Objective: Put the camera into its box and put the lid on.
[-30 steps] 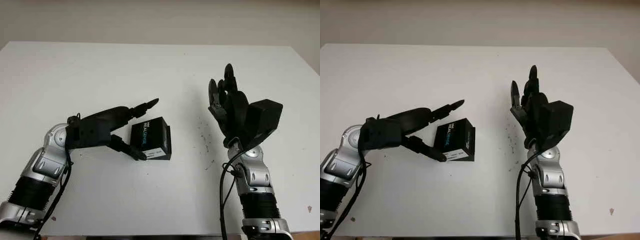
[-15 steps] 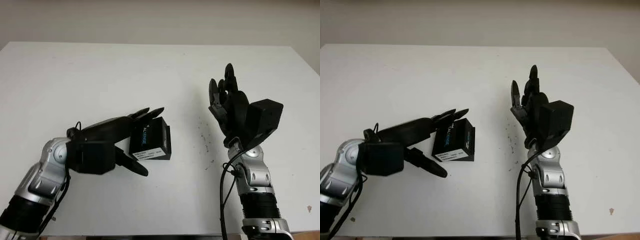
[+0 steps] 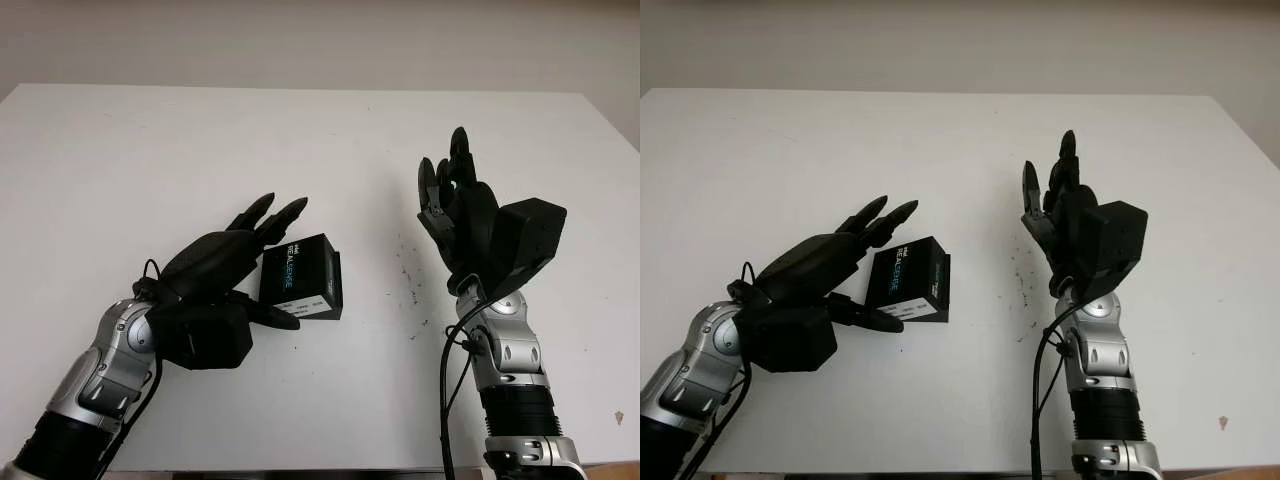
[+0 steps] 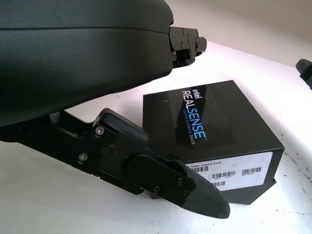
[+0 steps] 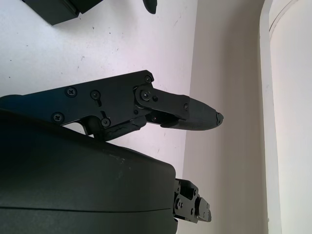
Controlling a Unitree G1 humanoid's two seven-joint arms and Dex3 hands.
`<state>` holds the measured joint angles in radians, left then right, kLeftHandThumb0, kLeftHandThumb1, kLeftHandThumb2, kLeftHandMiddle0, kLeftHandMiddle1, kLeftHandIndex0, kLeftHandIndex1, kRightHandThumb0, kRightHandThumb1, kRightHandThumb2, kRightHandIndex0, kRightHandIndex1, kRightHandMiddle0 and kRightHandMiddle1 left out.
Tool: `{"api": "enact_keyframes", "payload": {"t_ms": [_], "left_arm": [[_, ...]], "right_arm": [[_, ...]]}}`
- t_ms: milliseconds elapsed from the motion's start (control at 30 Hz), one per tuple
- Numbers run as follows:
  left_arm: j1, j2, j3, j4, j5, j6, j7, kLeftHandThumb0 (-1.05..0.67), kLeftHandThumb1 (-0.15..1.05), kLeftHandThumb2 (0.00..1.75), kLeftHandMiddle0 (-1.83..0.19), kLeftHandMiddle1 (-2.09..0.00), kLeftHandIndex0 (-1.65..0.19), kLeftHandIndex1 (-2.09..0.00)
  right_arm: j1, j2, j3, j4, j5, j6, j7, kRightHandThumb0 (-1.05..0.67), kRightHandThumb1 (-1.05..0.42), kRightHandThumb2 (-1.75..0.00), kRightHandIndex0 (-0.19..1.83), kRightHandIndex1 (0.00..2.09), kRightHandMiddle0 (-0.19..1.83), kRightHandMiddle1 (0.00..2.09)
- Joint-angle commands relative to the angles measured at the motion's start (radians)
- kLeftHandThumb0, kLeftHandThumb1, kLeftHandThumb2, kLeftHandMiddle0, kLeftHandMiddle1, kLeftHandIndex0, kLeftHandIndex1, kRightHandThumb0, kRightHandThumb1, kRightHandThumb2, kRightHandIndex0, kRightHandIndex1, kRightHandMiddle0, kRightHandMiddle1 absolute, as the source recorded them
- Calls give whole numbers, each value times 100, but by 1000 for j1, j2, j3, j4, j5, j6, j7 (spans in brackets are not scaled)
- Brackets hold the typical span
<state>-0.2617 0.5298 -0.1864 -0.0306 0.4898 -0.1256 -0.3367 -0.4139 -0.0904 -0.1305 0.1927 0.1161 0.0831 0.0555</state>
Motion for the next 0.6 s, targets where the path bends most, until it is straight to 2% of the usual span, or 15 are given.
{"api": "enact_keyframes", "payload": {"t_ms": [0, 467, 567], "left_arm": [[-5, -5, 2, -5, -11, 7, -3, -83, 93, 6, -4, -8, 8, -7], [-9, 2, 8, -17, -72, 9, -58, -82, 91, 5, -6, -7, 7, -7], [-10, -2, 10, -15, -104, -1, -66, -79, 89, 5, -13, -10, -2, -11]], "right_arm": [[-13, -6, -5, -2, 2, -6, -2, -54, -105, -55, -19, 2, -19, 4], [-11, -10, -1, -7, -12, -1, -12, -53, -105, -58, -19, 1, -19, 1], [-11, -7, -3, -7, -12, -1, -14, -53, -105, -57, -19, 1, -18, 2]]}}
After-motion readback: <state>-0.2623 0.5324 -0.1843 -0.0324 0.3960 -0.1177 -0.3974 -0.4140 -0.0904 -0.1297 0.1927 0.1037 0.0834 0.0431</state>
